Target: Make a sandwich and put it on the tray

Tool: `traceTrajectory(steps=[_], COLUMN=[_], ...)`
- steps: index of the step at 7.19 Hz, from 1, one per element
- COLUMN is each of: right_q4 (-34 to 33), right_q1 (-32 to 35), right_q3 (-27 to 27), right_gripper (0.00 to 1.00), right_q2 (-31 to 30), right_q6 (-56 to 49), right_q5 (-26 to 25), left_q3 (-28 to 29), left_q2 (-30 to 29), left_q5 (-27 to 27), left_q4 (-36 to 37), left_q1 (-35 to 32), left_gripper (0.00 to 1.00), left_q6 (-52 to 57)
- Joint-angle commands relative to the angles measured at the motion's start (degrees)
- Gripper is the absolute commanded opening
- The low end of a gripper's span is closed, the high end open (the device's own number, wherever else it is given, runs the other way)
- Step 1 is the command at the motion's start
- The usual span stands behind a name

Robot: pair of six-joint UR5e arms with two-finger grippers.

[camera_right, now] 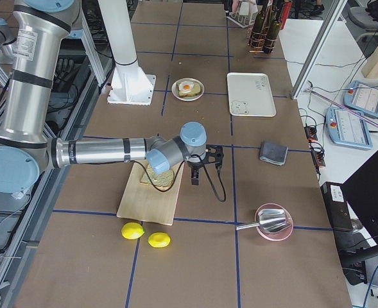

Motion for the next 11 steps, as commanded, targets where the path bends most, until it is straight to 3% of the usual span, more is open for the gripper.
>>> traceTrajectory(steps=[1, 2, 3, 6, 11], right_q4=[15.59, 22.25, 24.32, 25.13, 25.22], right_q1=[-8.51, -13.69, -17.66, -25.59, -29.83], right_q3=[0.73, 0.64, 0.64, 0.30, -0.23], right_gripper=[0.99, 0.99, 0.99, 0.99, 0.88], right_q2=[-9.92, -13.78, -15.29, -17.59, -17.15], right_q6=[11.42, 16.17, 19.44, 22.02, 23.51], right_q5=[-4.03, -7.62, -9.92, -14.77, -15.31], left_q3=[-1.47, -1.82, -2.00, -2.53, -2.00], left_q2=[-0.01, -0.01, -0.01, -0.01, 0.16], left_q5=[0.01, 0.01, 0.01, 0.01, 0.01], left_q4=[-0.35, -0.35, -0.44, -1.22, -1.41], left_q1=[1.13, 1.22, 1.39, 1.39, 1.39], left_gripper=[1.00, 1.00, 1.00, 1.00, 1.00], left_q6=[-2.99, -3.60, -3.61, -5.62, -5.45])
